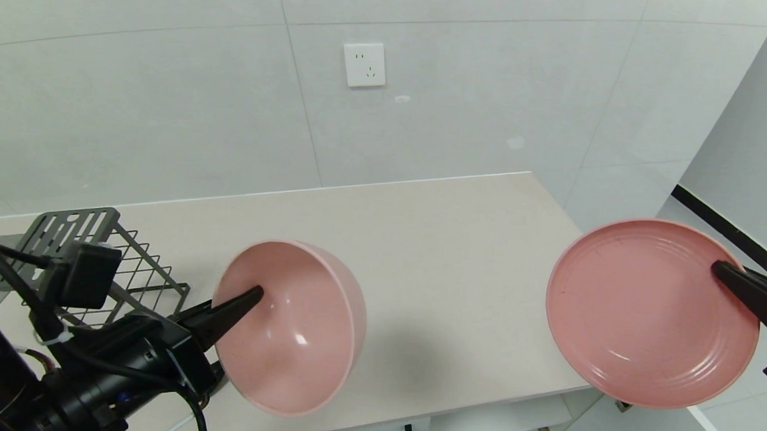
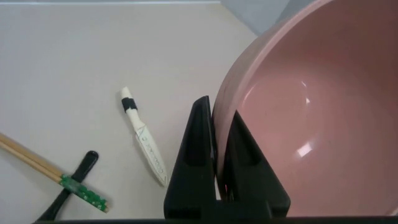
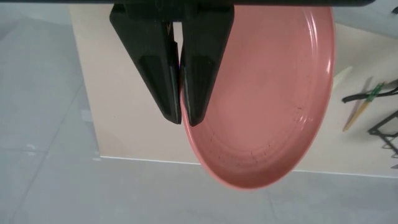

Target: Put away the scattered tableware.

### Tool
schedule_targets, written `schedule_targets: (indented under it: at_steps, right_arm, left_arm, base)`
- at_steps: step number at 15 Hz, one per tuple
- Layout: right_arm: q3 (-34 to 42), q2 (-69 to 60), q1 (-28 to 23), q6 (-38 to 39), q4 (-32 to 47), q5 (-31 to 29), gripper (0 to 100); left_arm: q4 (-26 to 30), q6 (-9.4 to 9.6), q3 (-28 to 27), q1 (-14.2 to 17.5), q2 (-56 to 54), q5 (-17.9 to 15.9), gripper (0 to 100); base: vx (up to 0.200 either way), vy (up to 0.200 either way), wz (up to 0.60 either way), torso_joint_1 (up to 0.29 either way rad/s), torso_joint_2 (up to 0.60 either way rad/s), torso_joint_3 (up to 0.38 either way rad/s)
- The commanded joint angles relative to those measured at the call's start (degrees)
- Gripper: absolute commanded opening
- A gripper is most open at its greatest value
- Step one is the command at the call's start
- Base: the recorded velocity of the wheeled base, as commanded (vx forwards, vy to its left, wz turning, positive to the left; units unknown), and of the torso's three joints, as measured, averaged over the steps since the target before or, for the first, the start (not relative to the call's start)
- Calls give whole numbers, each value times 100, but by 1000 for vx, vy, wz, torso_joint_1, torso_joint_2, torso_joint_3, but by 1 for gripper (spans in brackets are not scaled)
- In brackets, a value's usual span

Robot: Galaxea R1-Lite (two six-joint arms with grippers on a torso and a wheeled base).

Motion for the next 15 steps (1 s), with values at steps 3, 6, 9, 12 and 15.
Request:
schedule_targets:
  at_steps: [3, 6, 9, 12, 15]
  right_arm:
    - [160, -40, 396, 2, 0, 1, 0]
    - [151, 74, 387, -7, 26, -192, 0]
    - [98, 171, 379, -77, -9, -192, 0]
    - [80, 285, 414, -156, -308, -192, 0]
    - [142, 478, 440, -394, -650, -183, 0]
  left_arm:
    - [-222, 85, 126, -11, 75, 264, 0]
    - [-705, 516, 178, -117, 285, 317, 0]
    - [-820, 1263, 152, -117, 637, 484, 0]
    - [-2094, 2397, 82, -205, 1744, 1196, 0]
    - [-2094, 2449, -68, -591, 1744, 1257, 0]
  base:
    - [0, 0, 0, 0, 0, 0]
    - [0, 0, 0, 0, 0, 0]
    - [0, 0, 0, 0, 0, 0]
    - [0, 0, 0, 0, 0, 0]
    - [0, 0, 0, 0, 0, 0]
